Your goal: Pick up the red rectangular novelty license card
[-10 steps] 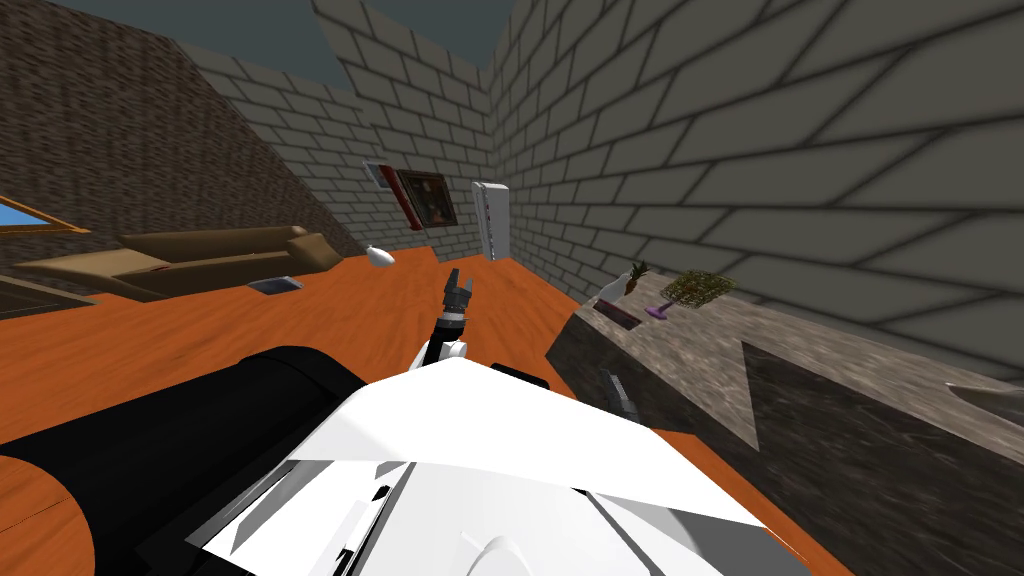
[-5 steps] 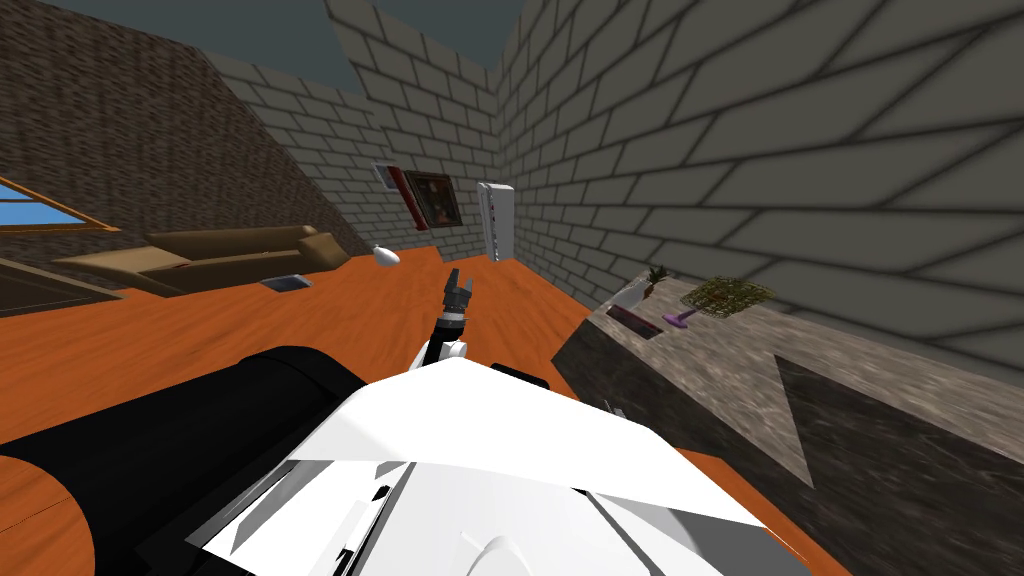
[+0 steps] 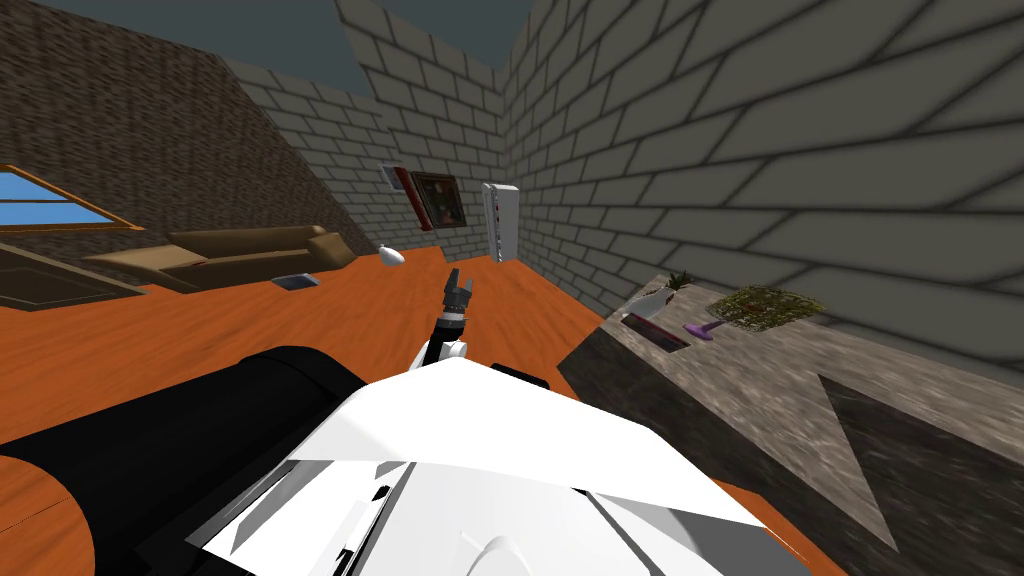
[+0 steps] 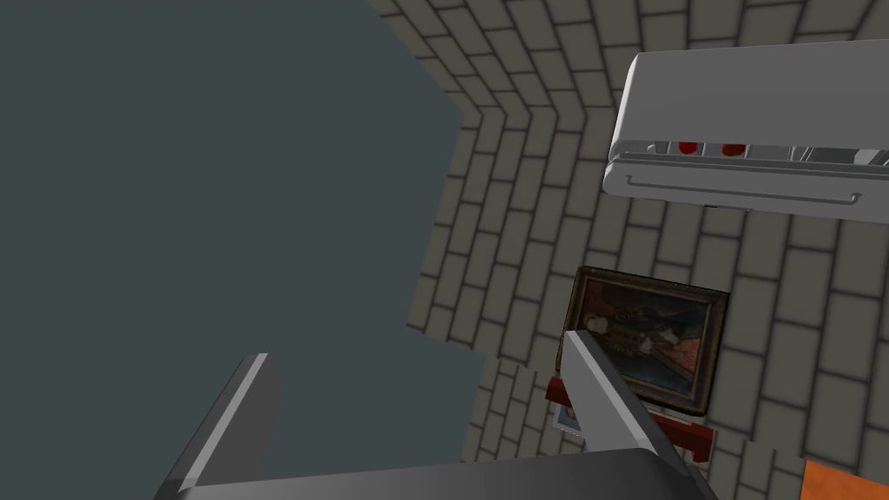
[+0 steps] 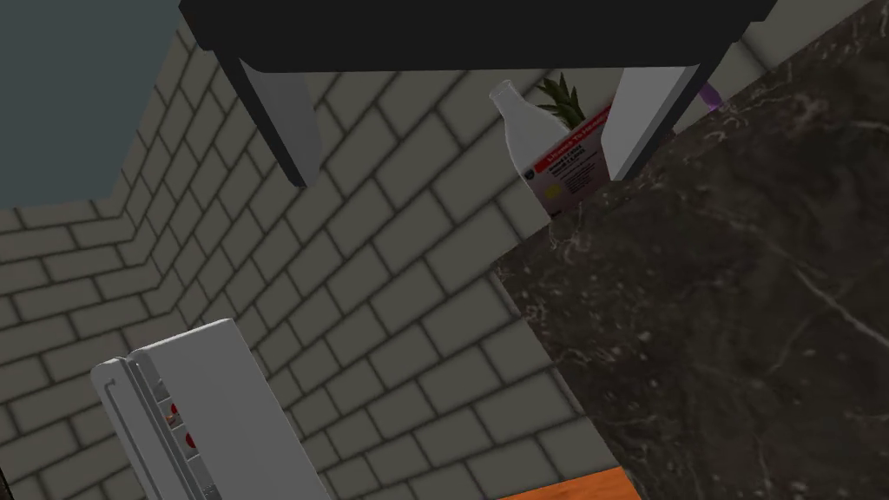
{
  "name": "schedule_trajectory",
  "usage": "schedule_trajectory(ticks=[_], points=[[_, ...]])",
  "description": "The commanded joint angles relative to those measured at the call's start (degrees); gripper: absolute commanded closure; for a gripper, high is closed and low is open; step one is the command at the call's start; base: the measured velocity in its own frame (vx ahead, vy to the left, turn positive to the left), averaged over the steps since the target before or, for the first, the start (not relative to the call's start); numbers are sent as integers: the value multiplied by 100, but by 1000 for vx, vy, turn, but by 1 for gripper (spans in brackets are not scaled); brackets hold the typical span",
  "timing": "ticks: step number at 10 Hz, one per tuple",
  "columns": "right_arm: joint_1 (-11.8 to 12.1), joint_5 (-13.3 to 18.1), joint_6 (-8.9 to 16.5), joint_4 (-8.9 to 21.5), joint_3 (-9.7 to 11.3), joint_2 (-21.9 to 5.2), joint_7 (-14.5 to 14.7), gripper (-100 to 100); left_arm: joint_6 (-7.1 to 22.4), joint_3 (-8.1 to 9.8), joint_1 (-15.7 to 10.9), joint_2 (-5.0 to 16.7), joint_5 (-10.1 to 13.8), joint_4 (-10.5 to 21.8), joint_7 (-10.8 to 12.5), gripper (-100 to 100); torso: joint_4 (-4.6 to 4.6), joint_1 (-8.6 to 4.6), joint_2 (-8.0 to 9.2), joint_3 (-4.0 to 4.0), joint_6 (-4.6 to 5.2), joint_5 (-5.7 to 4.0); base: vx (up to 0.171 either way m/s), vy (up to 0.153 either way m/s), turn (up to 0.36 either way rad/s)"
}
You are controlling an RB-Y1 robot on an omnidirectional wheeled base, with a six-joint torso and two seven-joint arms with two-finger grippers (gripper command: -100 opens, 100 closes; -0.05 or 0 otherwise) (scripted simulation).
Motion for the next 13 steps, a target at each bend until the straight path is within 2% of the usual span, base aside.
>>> schedule_trajectory(ticks=[1,2,3,4,5,6,7,8,9,10,11,12,13], points=[[286,24,-81,286,29,-187,273,-100,0,0,0,0,0,0,0,0,0,0,0,0,0,0,91,106,77],[342,24,-81,319,29,-187,273,-100,0,0,0,0,0,0,0,0,-1,1,-2,-1,0,0,75,78,21],[582,57,-180,531,52,-345,505,-100,0,0,0,0,0,0,0,0,0,-10,0,0,-1,-3,129,70,69],[582,57,-180,646,52,-345,505,-100,0,0,0,0,0,0,0,0,-2,-15,-15,-8,-2,-4,109,54,38],[798,96,-277,853,70,-503,731,-100,0,1,0,1,0,0,0,0,-3,-21,-12,-7,-2,-6,116,75,80],[812,96,-277,975,70,-503,731,-100,0,0,0,0,0,0,0,0,-3,-17,-14,-8,-2,-5,108,71,36],[1026,143,-371,1194,81,-661,948,-100,0,1,0,0,0,0,0,0,-3,-15,-12,-7,-1,-4,142,60,80],[1032,143,-371,1302,81,-661,949,-100,0,0,1,1,0,0,0,0,-4,-19,-21,-12,-3,-4,129,54,42],[1240,196,-462,1540,85,-818,1159,-100,0,1,1,1,0,0,0,0,-4,-20,-19,-11,-1,-6,181,53,80],[1240,196,-462,1627,85,-818,1159,-100,0,1,1,1,0,0,0,0,-7,-20,-33,-18,-2,-4,142,33,28],[1435,255,-550,1776,82,-973,1361,-100,0,1,1,1,0,0,0,0,-6,-27,-27,-16,-3,-6,139,24,96],[1435,255,-550,1728,82,-973,1361,-100,0,1,1,1,0,0,0,0,-6,-32,-27,-16,-4,-7,139,26,47],[1435,255,-550,1858,82,-973,1361,-100,0,1,1,1,0,0,0,0,-4,-32,-25,-14,-3,-9,71,24,-6]])
